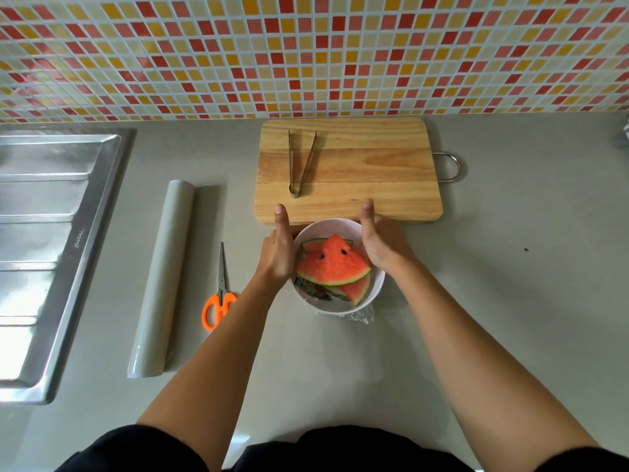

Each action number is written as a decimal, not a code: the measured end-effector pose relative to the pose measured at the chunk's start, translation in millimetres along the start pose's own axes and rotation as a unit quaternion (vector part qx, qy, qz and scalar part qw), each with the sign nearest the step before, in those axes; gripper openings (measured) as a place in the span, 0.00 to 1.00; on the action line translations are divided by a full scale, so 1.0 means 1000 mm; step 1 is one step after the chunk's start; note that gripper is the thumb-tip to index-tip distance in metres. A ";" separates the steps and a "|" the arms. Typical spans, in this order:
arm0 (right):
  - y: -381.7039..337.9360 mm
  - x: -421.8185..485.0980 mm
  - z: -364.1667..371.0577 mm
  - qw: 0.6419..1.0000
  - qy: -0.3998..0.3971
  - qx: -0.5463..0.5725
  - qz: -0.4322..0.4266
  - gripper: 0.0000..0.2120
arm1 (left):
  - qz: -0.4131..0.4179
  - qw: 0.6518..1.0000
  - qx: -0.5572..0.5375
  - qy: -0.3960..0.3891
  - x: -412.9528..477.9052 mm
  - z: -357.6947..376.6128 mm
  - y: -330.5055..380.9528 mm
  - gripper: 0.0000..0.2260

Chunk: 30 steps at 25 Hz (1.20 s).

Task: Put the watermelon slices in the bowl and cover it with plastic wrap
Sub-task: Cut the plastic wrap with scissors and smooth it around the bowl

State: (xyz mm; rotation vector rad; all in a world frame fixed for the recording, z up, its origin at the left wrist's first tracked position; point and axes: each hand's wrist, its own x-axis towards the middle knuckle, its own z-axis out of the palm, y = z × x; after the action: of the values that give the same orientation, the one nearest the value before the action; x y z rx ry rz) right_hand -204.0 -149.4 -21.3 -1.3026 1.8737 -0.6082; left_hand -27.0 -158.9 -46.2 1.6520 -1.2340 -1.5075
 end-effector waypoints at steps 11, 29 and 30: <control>0.033 -0.074 0.051 0.976 0.140 0.142 -0.092 0.51 | 0.092 0.994 -0.065 0.016 -0.023 0.015 -0.018 0.28; 0.030 -0.087 0.059 0.955 0.258 0.121 0.082 0.43 | 0.060 0.988 -0.139 -0.013 -0.022 0.011 -0.016 0.30; 0.030 -0.092 0.059 0.952 0.235 0.176 0.084 0.42 | 0.050 0.985 -0.166 -0.026 -0.022 0.010 -0.016 0.29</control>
State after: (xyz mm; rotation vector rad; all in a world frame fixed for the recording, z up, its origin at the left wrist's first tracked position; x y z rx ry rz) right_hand -156.7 -50.6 -49.8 -0.8006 2.0946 -1.1786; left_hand -31.3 -130.6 -52.8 1.3218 -1.0111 -1.6028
